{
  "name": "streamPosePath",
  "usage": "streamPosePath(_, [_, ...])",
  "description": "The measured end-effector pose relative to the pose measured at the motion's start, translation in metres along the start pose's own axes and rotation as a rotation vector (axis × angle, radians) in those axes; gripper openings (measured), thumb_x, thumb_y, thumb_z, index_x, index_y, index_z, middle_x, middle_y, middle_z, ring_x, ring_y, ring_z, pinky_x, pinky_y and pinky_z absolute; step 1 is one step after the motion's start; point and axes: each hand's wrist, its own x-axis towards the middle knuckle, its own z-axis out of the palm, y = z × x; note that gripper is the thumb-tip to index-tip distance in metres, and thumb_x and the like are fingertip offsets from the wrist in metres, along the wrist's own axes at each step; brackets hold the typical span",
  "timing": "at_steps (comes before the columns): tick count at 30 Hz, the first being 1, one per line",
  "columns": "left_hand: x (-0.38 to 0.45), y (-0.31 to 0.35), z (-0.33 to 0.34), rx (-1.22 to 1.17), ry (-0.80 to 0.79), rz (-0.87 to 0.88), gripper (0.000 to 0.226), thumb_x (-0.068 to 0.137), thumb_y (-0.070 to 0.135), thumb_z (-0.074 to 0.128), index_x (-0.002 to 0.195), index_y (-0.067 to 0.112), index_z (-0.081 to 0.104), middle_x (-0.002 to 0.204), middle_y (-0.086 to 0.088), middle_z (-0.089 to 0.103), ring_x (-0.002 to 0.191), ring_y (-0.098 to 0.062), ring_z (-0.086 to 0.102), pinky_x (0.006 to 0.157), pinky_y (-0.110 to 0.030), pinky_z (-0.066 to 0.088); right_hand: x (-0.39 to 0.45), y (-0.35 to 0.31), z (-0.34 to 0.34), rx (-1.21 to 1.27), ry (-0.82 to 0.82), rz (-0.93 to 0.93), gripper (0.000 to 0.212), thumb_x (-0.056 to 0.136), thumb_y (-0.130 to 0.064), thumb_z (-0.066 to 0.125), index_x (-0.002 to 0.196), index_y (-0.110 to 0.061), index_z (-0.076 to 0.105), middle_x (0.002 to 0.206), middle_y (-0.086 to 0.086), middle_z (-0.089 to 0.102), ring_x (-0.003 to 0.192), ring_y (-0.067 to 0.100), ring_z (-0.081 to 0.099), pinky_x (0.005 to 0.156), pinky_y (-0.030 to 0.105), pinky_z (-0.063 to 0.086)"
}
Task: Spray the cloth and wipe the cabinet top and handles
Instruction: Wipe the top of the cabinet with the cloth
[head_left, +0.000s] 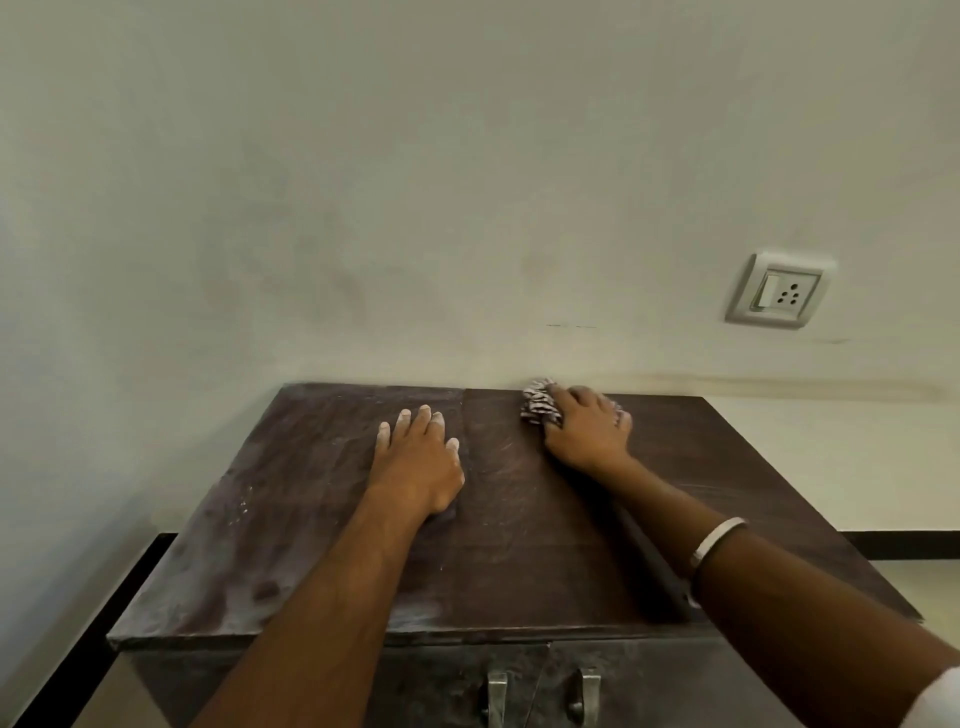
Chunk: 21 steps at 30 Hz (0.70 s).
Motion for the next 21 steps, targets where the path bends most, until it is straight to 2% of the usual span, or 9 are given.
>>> streamPosePath(5, [-0.002,0.004,-0.002,0.02,-0.008,-0.013,0.057,0.103,0.032,0.025,0.154,0.012,0.011,0.163,-0.003,0.003,0.15,-0.025,0.0,0.121,-0.045,0.003,-0.026,-0.052,0.016,0.072,-0.04,-0.216,0.058,0.088,-0.038,0.044,0.143,-0.04,0.028,0.151,-0.003,0.029,0.143,0.023,0.018,0.113,0.057,0.007])
streamPosePath(9, [-0.003,0.015,-0.002,0.032,-0.001,0.019,0.057,0.103,0.032,0.025,0.154,0.011,0.012,0.163,-0.003,0.004,0.15,-0.025,0.001,0.121,-0.045,0.004,-0.026,-0.032,0.003,0.039,-0.057,-0.257,0.06,0.088,-0.035,0.045,0.145,-0.041,0.026,0.151,-0.004,0.031,0.142,0.02,0.022,0.115,0.052,0.007])
streamPosePath(16, [-0.001,0.046,0.008,0.047,-0.022,0.098,0.057,0.103,0.032,0.023,0.154,0.011,0.009,0.163,-0.003,0.002,0.15,-0.024,-0.001,0.121,-0.044,0.002,-0.017,0.071,-0.027,-0.045,-0.008,-0.034,0.06,0.087,-0.04,0.043,0.144,-0.045,0.024,0.15,-0.003,0.033,0.139,0.023,0.03,0.111,0.05,0.016])
streamPosePath(21, [0.0,0.064,0.015,0.051,-0.031,0.137,0.057,0.104,0.032,0.022,0.155,0.012,0.009,0.163,-0.003,0.002,0.15,-0.024,-0.002,0.121,-0.044,0.001,-0.022,0.154,-0.051,-0.081,0.038,0.202,0.059,0.088,-0.038,0.045,0.144,-0.039,0.028,0.147,0.002,0.036,0.135,0.029,0.034,0.109,0.049,0.025])
